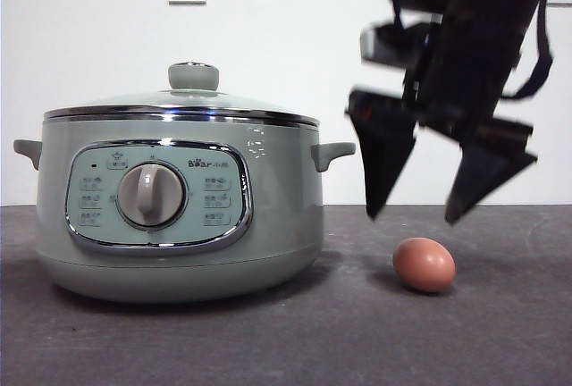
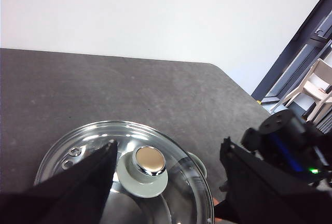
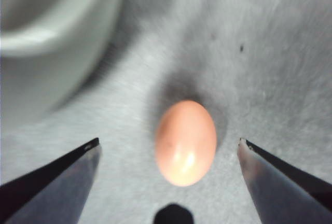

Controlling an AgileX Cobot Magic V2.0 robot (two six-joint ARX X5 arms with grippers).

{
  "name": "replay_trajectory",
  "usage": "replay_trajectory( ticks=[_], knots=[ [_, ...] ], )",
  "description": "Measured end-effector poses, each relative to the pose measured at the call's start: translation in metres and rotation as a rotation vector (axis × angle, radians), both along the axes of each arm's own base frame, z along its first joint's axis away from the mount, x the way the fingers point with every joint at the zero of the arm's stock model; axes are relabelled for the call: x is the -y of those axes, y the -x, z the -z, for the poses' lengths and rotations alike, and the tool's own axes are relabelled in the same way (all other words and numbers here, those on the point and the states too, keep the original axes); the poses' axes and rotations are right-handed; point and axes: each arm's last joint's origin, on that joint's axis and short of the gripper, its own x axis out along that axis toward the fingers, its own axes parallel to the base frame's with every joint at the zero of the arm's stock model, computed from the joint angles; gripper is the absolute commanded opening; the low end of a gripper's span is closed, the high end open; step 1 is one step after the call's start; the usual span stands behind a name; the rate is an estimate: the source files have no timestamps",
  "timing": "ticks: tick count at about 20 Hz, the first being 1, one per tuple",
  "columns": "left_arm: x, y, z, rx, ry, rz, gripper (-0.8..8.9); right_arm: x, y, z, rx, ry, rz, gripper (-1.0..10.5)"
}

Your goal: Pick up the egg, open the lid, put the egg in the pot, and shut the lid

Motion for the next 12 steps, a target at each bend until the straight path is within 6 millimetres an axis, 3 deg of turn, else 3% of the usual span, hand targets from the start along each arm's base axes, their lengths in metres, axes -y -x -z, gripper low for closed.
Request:
replay_trajectory(
  ticks=[4, 12],
  knots=[
    [0.0, 0.001, 0.002, -0.025, -0.004, 0.0, 3.42, -0.005, -0.007, 0.023, -0.057, 0.035, 0.0, 4.0],
    [0.0, 0.001, 0.003, -0.035, -0.005, 0.0, 3.42, -0.007, -0.013, 0.031, -0.05, 0.029, 0.011, -0.1]
  ],
)
